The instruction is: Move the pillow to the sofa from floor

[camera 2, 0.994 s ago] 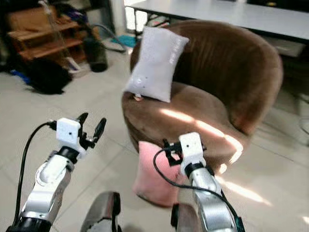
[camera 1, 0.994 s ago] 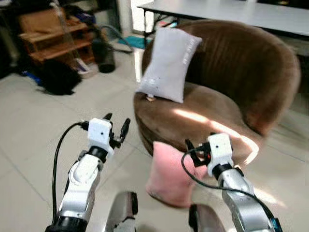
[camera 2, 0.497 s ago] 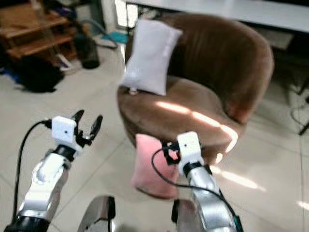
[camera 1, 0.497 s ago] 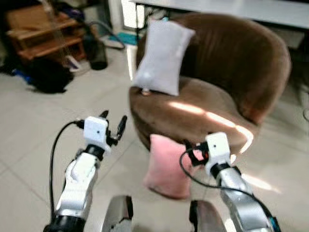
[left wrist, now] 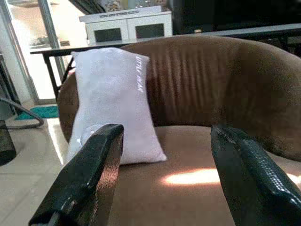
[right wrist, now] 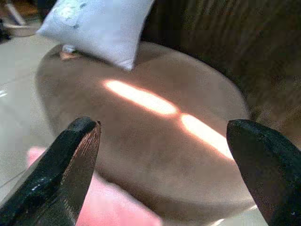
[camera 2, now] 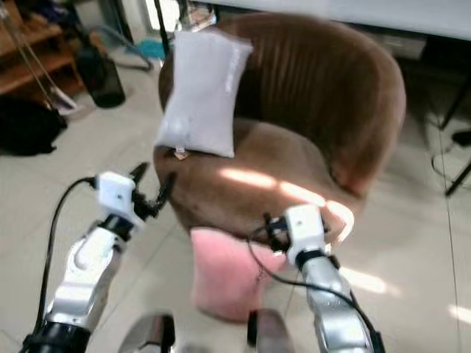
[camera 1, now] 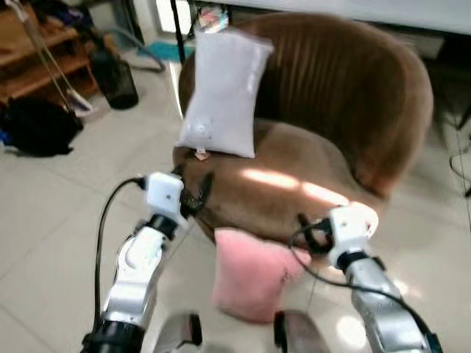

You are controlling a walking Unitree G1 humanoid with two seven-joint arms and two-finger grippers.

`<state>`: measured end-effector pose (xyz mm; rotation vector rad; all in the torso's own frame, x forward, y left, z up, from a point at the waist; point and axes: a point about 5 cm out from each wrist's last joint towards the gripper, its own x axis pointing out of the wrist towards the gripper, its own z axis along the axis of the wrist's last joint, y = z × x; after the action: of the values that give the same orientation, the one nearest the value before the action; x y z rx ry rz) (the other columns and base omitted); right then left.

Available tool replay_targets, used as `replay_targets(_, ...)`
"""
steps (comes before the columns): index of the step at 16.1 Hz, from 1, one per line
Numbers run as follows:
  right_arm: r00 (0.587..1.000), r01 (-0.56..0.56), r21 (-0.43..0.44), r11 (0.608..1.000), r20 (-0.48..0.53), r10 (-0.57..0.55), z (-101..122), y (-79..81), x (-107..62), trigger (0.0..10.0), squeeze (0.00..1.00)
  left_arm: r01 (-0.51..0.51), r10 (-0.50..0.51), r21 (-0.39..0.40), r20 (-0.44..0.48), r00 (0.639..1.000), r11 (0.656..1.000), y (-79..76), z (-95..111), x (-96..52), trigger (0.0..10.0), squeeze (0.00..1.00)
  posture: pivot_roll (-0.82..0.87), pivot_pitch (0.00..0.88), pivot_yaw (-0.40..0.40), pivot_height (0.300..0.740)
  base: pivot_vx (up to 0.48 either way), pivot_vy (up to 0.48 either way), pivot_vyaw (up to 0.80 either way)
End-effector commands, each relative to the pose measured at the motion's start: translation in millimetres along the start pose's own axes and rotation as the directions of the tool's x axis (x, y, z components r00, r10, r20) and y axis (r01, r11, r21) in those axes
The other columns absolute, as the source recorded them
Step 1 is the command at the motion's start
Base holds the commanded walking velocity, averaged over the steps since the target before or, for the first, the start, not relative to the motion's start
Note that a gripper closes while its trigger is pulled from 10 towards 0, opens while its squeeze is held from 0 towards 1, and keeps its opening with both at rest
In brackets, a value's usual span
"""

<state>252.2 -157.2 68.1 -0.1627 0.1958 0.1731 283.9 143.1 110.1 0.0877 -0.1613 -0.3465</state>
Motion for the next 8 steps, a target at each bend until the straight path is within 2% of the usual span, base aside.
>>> replay_targets(1,0.998,-0.041,0.011,0.999,0.038,0.041,9.6,13.6,4.5,10.0,0.00,-0.041,0.041,0.022,-0.024,0.999,0.999,15.7,-3.0,-7.2,10.0,0.00,-0.05,0.000,0.044,0.615,0.424,0.000,0.00)
replay_targets(2,0.999,-0.040,0.011,0.999,0.037,0.040,9.6,13.6,4.6,10.0,0.00,-0.040,0.041,0.022,-0.025,0.999,0.999,15.7,-3.0,-7.0,10.0,0.00,-0.05,0.000,0.043,0.615,0.412,0.000,0.00)
replay_targets(8,0.999,-0.041,0.014,0.999,0.029,0.040,8.3,13.1,4.9,10.0,0.00,-0.034,0.035,0.018,-0.044,0.998,0.999,13.8,-5.8,-7.1,10.0,0.00,-0.05,0.000,0.043,0.615,0.000,0.000,0.00)
